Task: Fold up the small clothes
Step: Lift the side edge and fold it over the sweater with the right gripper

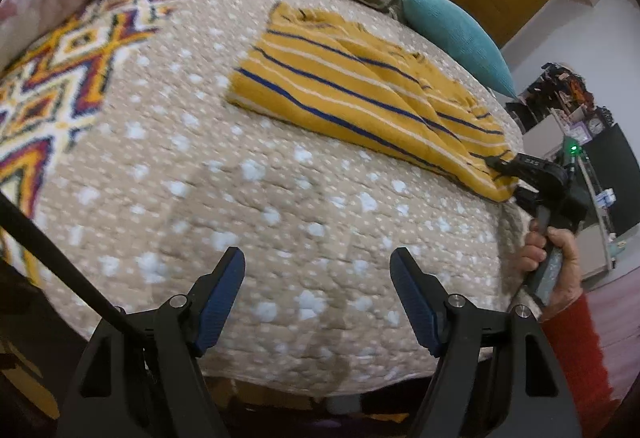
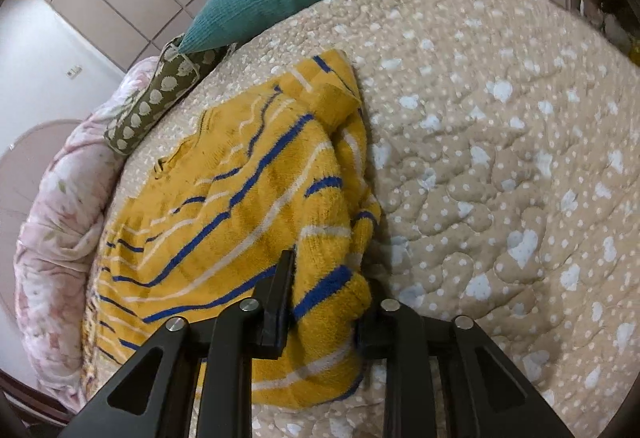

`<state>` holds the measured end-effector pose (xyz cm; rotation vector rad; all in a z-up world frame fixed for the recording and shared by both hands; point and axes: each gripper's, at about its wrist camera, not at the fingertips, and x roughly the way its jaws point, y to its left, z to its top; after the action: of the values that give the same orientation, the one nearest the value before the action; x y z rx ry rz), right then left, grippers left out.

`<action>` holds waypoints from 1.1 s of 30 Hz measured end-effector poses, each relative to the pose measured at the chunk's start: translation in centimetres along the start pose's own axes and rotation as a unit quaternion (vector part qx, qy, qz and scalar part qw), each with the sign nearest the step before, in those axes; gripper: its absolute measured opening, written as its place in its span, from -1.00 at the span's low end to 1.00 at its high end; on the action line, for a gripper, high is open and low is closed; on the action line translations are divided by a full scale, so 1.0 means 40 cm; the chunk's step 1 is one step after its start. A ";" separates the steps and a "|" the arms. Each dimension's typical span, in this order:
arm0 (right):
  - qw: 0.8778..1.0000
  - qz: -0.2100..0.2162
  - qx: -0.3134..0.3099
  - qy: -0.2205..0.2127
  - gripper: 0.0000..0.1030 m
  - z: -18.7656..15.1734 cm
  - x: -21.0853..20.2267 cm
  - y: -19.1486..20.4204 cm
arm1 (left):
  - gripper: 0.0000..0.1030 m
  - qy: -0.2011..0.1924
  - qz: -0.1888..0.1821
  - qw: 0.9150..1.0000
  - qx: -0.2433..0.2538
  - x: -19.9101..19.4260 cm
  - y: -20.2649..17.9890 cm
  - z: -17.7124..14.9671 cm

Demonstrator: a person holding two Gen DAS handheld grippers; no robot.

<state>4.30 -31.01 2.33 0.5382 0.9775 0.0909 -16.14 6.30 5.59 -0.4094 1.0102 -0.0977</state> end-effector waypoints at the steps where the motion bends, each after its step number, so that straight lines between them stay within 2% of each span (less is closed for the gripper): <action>1: 1.000 -0.008 -0.008 -0.003 -0.59 0.003 -0.006 0.014 | 0.43 -0.005 0.005 1.000 0.001 -0.005 0.007 0.003; 4: 0.999 -0.026 -0.035 -0.024 -0.63 0.016 -0.039 0.079 | 0.44 -0.029 0.027 0.999 0.001 -0.032 0.041 0.007; 7: 0.995 -0.031 -0.081 -0.055 -0.63 0.032 -0.079 0.191 | 0.44 -0.050 0.045 0.998 -0.010 -0.064 0.087 0.014; 9: 0.988 -0.028 -0.131 -0.072 -0.63 0.030 -0.094 0.298 | 0.44 -0.064 0.060 0.996 -0.019 -0.087 0.124 0.016; 12: 0.973 -0.030 -0.215 -0.074 -0.63 -0.008 -0.073 0.461 | 0.44 -0.077 0.076 0.994 -0.032 -0.113 0.165 0.018; 16: 0.940 -0.039 -0.335 -0.048 -0.63 -0.130 0.032 0.675 | 0.44 -0.091 0.094 0.990 -0.052 -0.142 0.218 0.019; 19: 0.918 -0.047 -0.393 -0.028 -0.64 -0.229 0.112 0.772 | 0.44 -0.096 0.103 0.988 -0.065 -0.154 0.253 0.019; 23: 0.874 -0.092 -0.477 -0.030 -0.64 -0.364 0.203 0.866 | 0.44 -0.098 0.110 0.986 -0.076 -0.162 0.286 0.014; 29: 0.834 -0.125 -0.534 -0.062 -0.69 -0.431 0.200 0.900 | 0.44 -0.096 0.115 0.985 -0.082 -0.154 0.308 0.018; 31: 0.825 -0.122 -0.547 -0.078 -0.81 -0.446 0.178 0.911 | 0.44 -0.098 0.115 0.985 -0.087 -0.155 0.317 0.019; 33: 0.825 -0.098 -0.552 -0.076 -0.83 -0.452 0.161 0.931 | 0.44 -0.099 0.115 0.984 -0.092 -0.157 0.323 0.020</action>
<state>-0.56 10.34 7.07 -0.6236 0.6655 0.3929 -20.21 20.09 6.12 -0.4577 0.8650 0.2428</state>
